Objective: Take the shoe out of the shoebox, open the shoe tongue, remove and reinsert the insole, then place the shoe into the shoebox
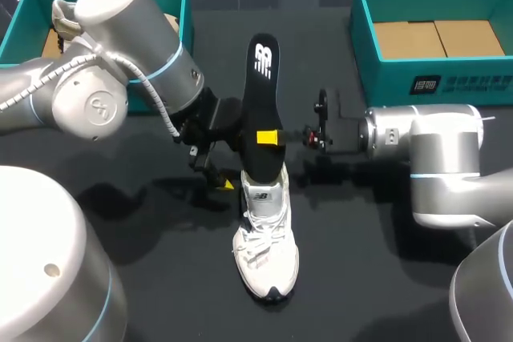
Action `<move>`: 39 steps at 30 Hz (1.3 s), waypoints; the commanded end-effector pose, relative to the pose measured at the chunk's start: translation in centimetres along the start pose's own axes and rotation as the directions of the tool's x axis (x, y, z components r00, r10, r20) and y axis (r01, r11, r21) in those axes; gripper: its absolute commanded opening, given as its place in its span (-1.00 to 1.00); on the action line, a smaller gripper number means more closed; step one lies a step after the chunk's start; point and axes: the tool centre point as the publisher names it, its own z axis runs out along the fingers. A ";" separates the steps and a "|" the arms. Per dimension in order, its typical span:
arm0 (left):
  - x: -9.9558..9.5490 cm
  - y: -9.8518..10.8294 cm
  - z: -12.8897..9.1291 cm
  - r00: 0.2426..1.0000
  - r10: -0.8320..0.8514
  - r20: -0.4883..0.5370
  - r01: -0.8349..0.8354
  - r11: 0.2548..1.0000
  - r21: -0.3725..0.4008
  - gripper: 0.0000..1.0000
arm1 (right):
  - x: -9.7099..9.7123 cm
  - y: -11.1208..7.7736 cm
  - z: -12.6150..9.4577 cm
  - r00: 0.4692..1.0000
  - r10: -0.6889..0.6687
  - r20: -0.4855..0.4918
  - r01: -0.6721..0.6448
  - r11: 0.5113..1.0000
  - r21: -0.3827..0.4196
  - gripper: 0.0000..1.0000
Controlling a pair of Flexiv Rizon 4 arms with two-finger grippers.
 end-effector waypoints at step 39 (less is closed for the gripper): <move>0.0 0.0 0.0 1.000 0.001 -0.001 -0.001 1.000 -0.001 1.00 | 0.9 -5.5 0.6 0.997 0.074 0.038 -0.075 0.996 0.042 -1.00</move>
